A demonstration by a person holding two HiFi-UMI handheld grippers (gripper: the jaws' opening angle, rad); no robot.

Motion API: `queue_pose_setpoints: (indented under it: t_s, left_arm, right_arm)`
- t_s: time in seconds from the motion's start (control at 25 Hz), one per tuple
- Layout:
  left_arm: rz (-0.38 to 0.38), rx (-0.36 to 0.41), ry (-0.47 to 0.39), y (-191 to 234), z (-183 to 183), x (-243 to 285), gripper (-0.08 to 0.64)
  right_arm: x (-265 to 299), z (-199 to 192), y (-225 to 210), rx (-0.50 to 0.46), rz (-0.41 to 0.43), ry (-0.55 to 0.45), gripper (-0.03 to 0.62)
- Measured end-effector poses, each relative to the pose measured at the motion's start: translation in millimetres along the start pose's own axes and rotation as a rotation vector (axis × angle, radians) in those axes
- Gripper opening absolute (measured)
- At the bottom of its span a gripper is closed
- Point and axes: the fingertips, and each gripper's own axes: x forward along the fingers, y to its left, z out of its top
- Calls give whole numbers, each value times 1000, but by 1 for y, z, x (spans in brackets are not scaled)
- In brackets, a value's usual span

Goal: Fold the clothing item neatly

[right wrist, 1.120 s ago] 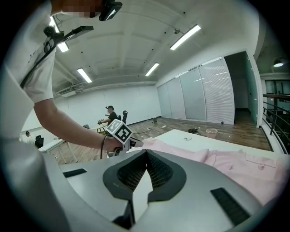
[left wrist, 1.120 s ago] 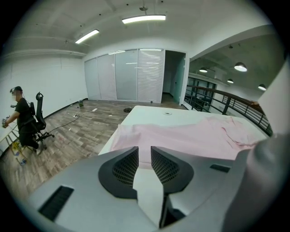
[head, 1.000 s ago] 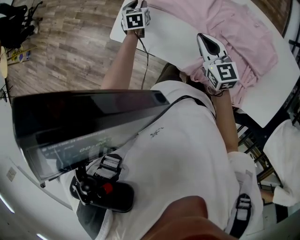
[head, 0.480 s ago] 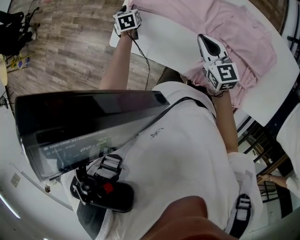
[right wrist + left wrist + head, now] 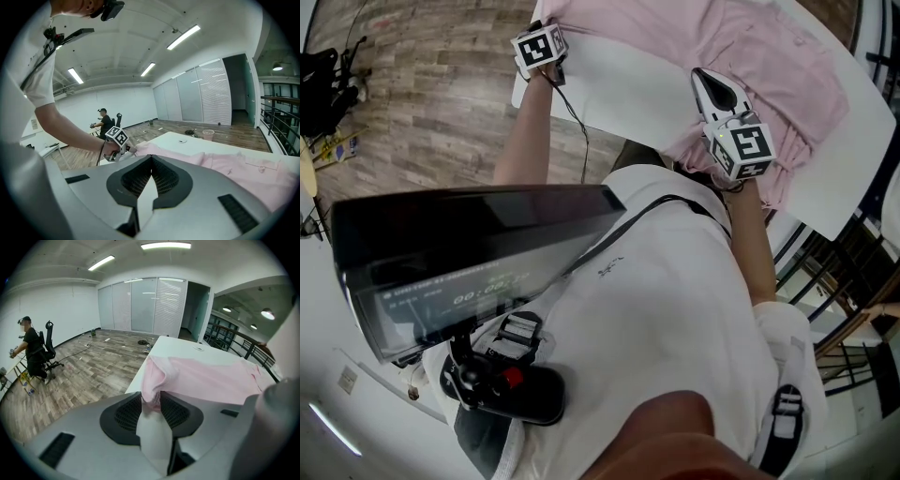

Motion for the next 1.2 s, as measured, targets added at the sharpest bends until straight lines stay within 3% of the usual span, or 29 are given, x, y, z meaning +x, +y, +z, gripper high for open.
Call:
queue_pose_setpoints:
  t_s: [0.2, 0.48, 1.2]
  left_arm:
    - [-9, 44, -25, -11, 6, -9, 29]
    - [-71, 113, -148, -52, 41, -31, 23]
    - [-201, 231, -312, -190, 88, -92, 23]
  right_arm:
    - [-11, -2, -4, 7, -25, -8, 5]
    - [-24, -8, -15, 25, -63, -28, 5]
    - [-98, -24, -52, 65, -135, -74, 5]
